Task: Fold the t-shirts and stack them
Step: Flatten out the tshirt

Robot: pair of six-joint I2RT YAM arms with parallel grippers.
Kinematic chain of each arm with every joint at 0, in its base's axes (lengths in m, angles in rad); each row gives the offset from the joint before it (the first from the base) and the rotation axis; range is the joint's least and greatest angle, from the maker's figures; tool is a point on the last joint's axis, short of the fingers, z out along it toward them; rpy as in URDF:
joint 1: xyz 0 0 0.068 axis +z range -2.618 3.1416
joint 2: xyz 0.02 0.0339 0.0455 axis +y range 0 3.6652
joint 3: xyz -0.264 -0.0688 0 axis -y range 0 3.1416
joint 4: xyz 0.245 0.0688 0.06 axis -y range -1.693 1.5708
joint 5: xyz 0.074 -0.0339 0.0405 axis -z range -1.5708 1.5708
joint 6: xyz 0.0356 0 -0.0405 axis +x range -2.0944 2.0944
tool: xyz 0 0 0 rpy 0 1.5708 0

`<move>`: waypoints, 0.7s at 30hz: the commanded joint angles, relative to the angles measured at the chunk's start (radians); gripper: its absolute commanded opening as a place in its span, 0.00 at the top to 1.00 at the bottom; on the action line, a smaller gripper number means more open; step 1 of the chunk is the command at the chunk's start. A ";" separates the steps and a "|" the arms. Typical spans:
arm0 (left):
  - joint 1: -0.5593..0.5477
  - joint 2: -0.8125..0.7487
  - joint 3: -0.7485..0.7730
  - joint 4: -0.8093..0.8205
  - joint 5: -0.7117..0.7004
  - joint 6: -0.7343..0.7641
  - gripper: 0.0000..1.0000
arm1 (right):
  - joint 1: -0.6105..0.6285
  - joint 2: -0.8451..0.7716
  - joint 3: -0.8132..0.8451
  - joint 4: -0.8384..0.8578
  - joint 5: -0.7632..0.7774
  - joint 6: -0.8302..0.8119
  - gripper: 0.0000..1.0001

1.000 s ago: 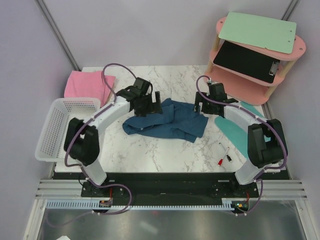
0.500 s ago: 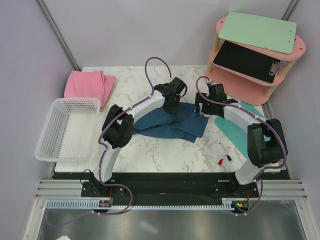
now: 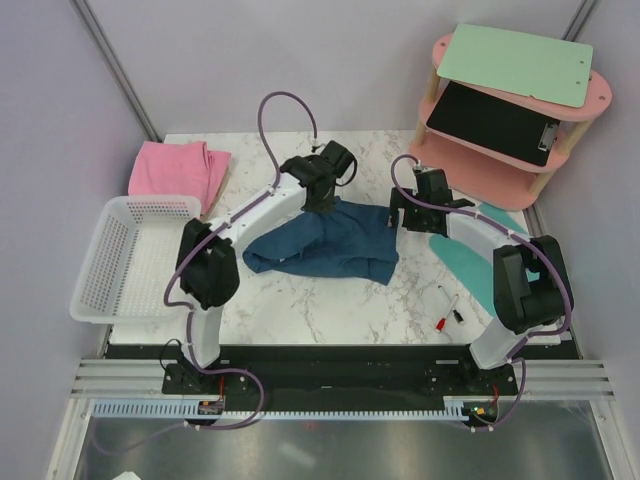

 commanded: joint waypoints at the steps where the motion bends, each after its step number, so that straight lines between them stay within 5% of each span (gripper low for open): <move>1: 0.019 -0.190 0.003 -0.071 -0.102 0.028 0.98 | 0.004 0.011 -0.011 0.045 -0.003 0.013 0.02; 15: 0.084 -0.395 -0.180 -0.154 -0.146 0.022 0.98 | 0.033 0.241 0.042 0.245 -0.142 0.140 0.08; 18: 0.093 -0.418 -0.201 -0.157 -0.152 0.022 0.98 | 0.053 0.298 0.075 0.269 -0.147 0.148 0.38; 19: 0.098 -0.425 -0.207 -0.160 -0.154 0.022 0.98 | 0.054 0.316 0.091 0.268 -0.156 0.152 0.75; 21: 0.113 -0.438 -0.212 -0.163 -0.165 0.030 0.98 | 0.056 0.316 0.099 0.259 -0.153 0.168 0.96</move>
